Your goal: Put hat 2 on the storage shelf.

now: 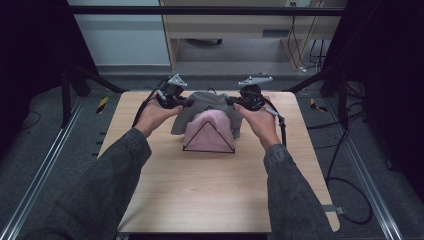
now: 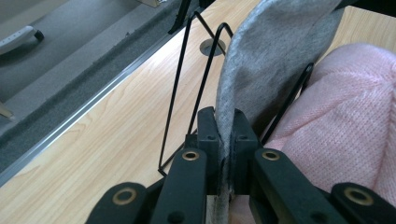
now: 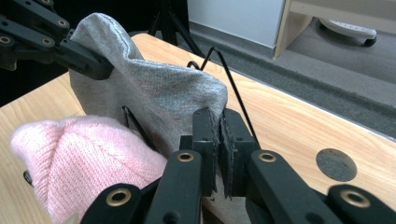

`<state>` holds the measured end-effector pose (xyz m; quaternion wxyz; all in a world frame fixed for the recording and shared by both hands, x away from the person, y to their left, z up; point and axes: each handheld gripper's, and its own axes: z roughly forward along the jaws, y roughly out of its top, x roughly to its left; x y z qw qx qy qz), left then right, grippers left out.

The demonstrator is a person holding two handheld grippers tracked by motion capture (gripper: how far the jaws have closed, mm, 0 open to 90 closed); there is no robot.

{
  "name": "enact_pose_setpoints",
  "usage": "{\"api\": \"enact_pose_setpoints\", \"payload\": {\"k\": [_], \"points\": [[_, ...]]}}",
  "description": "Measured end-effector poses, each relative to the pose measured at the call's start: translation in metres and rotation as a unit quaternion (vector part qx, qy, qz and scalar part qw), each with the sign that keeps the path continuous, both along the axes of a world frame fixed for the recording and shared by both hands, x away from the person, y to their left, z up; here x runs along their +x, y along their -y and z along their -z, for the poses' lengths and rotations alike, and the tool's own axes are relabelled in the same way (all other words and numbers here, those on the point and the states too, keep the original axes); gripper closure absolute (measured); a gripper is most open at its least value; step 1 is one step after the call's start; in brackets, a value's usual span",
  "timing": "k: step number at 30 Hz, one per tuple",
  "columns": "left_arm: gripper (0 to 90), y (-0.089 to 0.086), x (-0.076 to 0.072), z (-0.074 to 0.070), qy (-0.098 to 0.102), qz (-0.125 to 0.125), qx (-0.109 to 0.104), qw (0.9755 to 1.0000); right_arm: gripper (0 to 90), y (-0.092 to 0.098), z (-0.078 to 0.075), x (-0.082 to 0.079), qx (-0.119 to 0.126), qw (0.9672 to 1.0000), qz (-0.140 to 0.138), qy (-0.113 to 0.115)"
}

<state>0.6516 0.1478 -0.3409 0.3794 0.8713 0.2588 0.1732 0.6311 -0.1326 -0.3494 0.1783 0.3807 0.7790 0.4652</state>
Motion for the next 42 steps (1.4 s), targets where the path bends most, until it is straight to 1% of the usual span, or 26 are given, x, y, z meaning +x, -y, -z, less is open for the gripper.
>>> {"api": "enact_pose_setpoints", "payload": {"k": [2, 3, 4, 8, 9, 11, 16, 18, 20, 22, 25, 29, 32, 33, 34, 35, 36, 37, 39, 41, 42], "points": [[86.0, 0.0, 0.0, 0.001, -0.001, 0.0, 0.001, 1.0, 85.9, 0.0, 0.001, 0.0, -0.002, 1.0, -0.001, 0.001], [86.0, 0.0, 0.0, 0.001, -0.001, 0.0, 0.005, 1.0, 85.9, -0.001, 0.001, 0.0, -0.003, 1.0, -0.002, -0.001], [86.0, 0.0, 0.0, 0.002, -0.002, -0.001, 0.002, 1.0, 85.9, -0.002, 0.002, 0.0, -0.004, 1.0, -0.003, -0.001], [85.9, 0.0, 0.0, 0.003, -0.003, -0.001, 0.006, 1.0, 85.8, -0.003, 0.003, 0.0, -0.009, 1.0, -0.003, -0.002], [85.9, 0.0, 0.0, 0.004, -0.003, -0.003, 0.0, 1.0, 85.8, -0.003, 0.003, 0.0, -0.009, 0.9999, -0.003, -0.003], [85.9, 0.0, -0.001, 0.007, -0.007, -0.005, -0.004, 1.0, 85.8, -0.003, 0.004, 0.0, -0.013, 0.9999, -0.002, -0.002], [85.9, 0.0, -0.003, 0.012, -0.011, -0.008, -0.001, 0.9999, 85.8, -0.004, 0.007, -0.001, -0.014, 0.9999, -0.001, -0.006], [85.8, 0.002, -0.005, 0.016, -0.011, -0.009, 0.006, 0.9999, 85.7, -0.005, 0.013, -0.002, -0.017, 0.9998, 0.0, -0.011], [85.7, 0.002, -0.007, 0.017, -0.011, -0.011, 0.004, 0.9999, 85.7, -0.005, 0.017, -0.002, -0.016, 0.9997, 0.002, -0.016], [85.7, 0.003, -0.007, 0.018, -0.011, -0.012, 0.001, 0.9999, 85.7, -0.004, 0.019, -0.002, -0.016, 0.9997, 0.004, -0.017], [85.7, 0.003, -0.008, 0.019, -0.01, -0.013, 0.007, 0.9998, 85.7, -0.003, 0.019, -0.003, -0.014, 0.9997, 0.004, -0.018], [85.6, 0.001, -0.007, 0.025, -0.019, -0.021, 0.003, 0.9996, 85.4, -0.003, 0.021, -0.003, -0.017, 0.9996, 0.003, -0.02], [85.6, 0.001, -0.008, 0.028, -0.021, -0.021, 0.005, 0.9995, 85.3, -0.004, 0.022, -0.004, -0.019, 0.9995, 0.004, -0.025], [85.5, 0.002, -0.008, 0.03, -0.022, -0.022, 0.012, 0.9994, 84.4, -0.005, 0.023, -0.003, -0.023, 0.9994, 0.003, -0.025], [85.4, 0.002, -0.008, 0.03, -0.022, -0.022, 0.012, 0.9994, 84.4, -0.005, 0.023, -0.003, -0.023, 0.9994, 0.003, -0.025], [85.4, 0.001, -0.008, 0.032, -0.021, -0.025, 0.018, 0.9993, 83.5, -0.005, 0.023, -0.003, -0.02, 0.9995, 0.002, -0.026], [85.3, -0.001, -0.006, 0.035, -0.03, -0.035, 0.015, 0.9988, 83.0, -0.006, 0.023, -0.004, -0.012, 0.9996, -0.001, -0.027], [85.2, -0.001, -0.006, 0.035, -0.03, -0.035, 0.015, 0.9988, 83.0, -0.006, 0.023, -0.004, -0.012, 0.9996, -0.001, -0.027], [85.2, -0.004, -0.006, 0.039, -0.037, -0.037, 0.009, 0.9986, 82.5, -0.006, 0.023, -0.004, -0.013, 0.9996, -0.001, -0.026], [85.1, -0.004, -0.007, 0.041, -0.037, -0.038, 0.008, 0.9986, 82.4, -0.007, 0.023, -0.004, -0.016, 0.9996, -0.001, -0.024], [84.7, -0.005, -0.007, 0.043, -0.038, -0.037, 0.013, 0.9985, 81.0, -0.007, 0.024, -0.004, -0.016, 0.9994, 0.001, -0.029]]}}
